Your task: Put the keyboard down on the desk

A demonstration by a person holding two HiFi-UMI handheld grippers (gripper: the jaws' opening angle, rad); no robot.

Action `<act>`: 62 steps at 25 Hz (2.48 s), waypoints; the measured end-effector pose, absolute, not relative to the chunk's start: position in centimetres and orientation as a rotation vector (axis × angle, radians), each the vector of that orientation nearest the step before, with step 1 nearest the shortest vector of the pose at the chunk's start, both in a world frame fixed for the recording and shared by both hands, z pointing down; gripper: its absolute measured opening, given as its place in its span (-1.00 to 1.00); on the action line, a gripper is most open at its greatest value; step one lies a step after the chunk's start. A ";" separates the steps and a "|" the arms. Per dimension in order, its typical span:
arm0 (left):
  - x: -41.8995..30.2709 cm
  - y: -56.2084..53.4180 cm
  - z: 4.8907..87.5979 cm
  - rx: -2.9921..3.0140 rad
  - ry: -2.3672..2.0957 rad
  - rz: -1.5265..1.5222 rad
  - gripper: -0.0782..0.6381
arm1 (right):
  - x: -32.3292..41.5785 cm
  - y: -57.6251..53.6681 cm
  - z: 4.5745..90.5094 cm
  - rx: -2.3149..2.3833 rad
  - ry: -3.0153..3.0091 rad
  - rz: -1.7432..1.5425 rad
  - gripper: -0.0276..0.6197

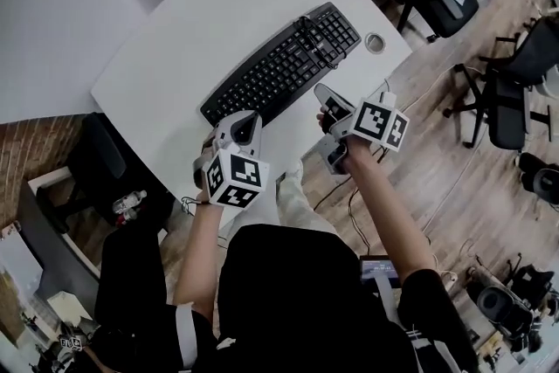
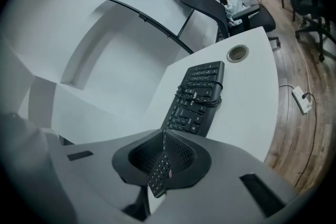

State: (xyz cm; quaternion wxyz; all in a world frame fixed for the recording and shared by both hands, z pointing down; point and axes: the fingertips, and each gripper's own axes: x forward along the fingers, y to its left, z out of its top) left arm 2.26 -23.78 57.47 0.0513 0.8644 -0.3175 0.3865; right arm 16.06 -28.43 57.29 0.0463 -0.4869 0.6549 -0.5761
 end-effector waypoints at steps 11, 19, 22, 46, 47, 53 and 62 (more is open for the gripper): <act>3.0 -22.5 50.2 2.648 -1.115 0.993 -0.76 | 14.7 -27.2 48.3 -1.460 2.298 -1.470 -0.78; 3.0 -21.6 43.8 2.674 -1.243 0.826 -0.76 | 13.3 -26.0 40.0 -1.469 2.543 -1.067 -0.78; 2.9 -21.3 41.4 2.694 -1.271 0.755 -0.75 | 12.6 -25.3 37.6 -1.445 2.605 -0.973 -0.78; 1.0 -17.4 24.9 2.814 -1.534 0.331 -0.75 | 10.8 -19.6 22.3 -1.429 2.702 -0.336 -0.79; 0.9 -17.4 24.5 2.814 -1.546 0.315 -0.75 | 10.8 -19.6 21.9 -1.428 2.697 -0.322 -0.79; 0.7 -17.3 22.6 2.840 -1.576 0.240 -0.75 | 10.6 -19.6 21.0 -1.427 2.679 -0.284 -0.79; 0.5 -16.8 22.3 2.822 -1.590 0.209 -0.75 | 10.4 -19.4 20.8 -1.445 2.692 -0.239 -0.79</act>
